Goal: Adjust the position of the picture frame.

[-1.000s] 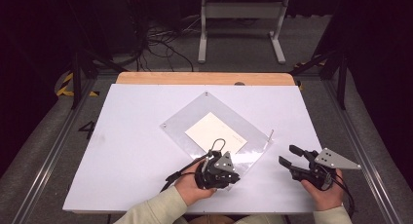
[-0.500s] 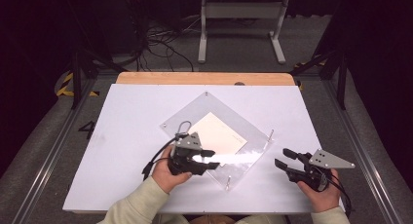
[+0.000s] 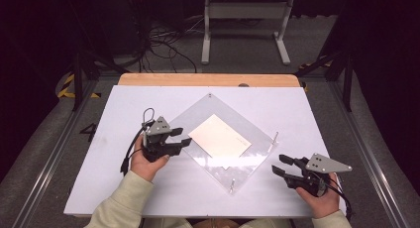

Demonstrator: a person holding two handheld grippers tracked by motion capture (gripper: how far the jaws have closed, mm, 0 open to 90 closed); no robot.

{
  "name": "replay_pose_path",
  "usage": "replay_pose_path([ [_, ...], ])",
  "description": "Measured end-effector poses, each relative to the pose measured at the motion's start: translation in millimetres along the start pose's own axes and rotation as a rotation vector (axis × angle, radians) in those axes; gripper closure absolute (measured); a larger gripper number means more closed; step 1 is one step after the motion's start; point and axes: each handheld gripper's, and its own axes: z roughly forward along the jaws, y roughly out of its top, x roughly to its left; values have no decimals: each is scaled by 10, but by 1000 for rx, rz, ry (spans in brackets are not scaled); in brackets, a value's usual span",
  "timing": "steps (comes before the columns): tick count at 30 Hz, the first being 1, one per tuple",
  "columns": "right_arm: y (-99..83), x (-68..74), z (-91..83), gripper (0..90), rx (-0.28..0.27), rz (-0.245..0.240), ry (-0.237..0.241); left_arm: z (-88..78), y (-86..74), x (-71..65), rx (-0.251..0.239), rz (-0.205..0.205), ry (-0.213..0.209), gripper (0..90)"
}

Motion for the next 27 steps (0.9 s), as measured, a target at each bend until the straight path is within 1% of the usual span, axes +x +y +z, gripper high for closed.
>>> replay_pose_path([
  [2, 17, 53, 41, 506, 8, -16, 19, -24, -27, 100, 8, -15, 46, 478],
  [3, 17, 53, 41, 506, 8, -16, 19, -24, -27, 100, 8, -15, 46, 484],
  [4, 26, 83, 64, 509, 13, -24, 29, -27, -43, 151, 7, -28, 70, 484],
  [5, 42, 147, 115, 510, 24, -39, 54, -26, -80, 240, 15, -69, 112, 495],
  [6, 49, 181, 142, 510, 30, -47, 67, -30, -96, 295, 27, -72, 130, 503],
  [7, 49, 181, 142, 510, 30, -47, 67, -30, -96, 295, 27, -72, 130, 512],
  [9, 61, 254, 200, 510, 43, -67, 91, -3, -142, 395, 42, -101, 164, 517],
  [10, 66, 285, 224, 509, 48, -73, 100, 12, -161, 437, 46, -114, 174, 523],
  [11, 69, 315, 244, 509, 51, -76, 113, 36, -184, 484, 48, -119, 185, 531],
  [13, 76, 375, 279, 508, 57, -81, 131, 101, -219, 551, 73, -112, 208, 546],
  [14, 76, 405, 296, 509, 59, -84, 142, 101, -219, 551, 73, -112, 208, 554],
  [15, 76, 405, 296, 509, 59, -84, 142, 149, -238, 578, 84, -103, 222, 554],
  [16, 76, 451, 323, 509, 65, -88, 158, 190, -252, 596, 93, -93, 234, 578],
  [17, 76, 470, 331, 509, 68, -89, 163, 270, -275, 632, 114, -76, 252, 586],
  [18, 76, 470, 331, 509, 68, -89, 163, 270, -275, 632, 114, -76, 252, 601],
  [19, 75, 486, 339, 509, 69, -87, 169, 304, -286, 644, 117, -74, 254, 601],
  [20, 74, 515, 350, 509, 72, -89, 176, 333, -293, 655, 118, -66, 253, 628],
  [21, 73, 530, 355, 509, 72, -87, 179, 380, -306, 659, 117, -53, 258, 634],
  [22, 72, 543, 358, 509, 73, -87, 182, 399, -310, 663, 115, -42, 252, 645],
  [24, 71, 555, 363, 509, 74, -86, 185, 417, -313, 660, 115, -39, 250, 659],
  [26, 68, 590, 378, 509, 77, -85, 193, 466, -326, 671, 117, -21, 253, 690],
  [27, 68, 600, 383, 509, 78, -84, 197, 477, -333, 679, 123, -22, 249, 700],
])
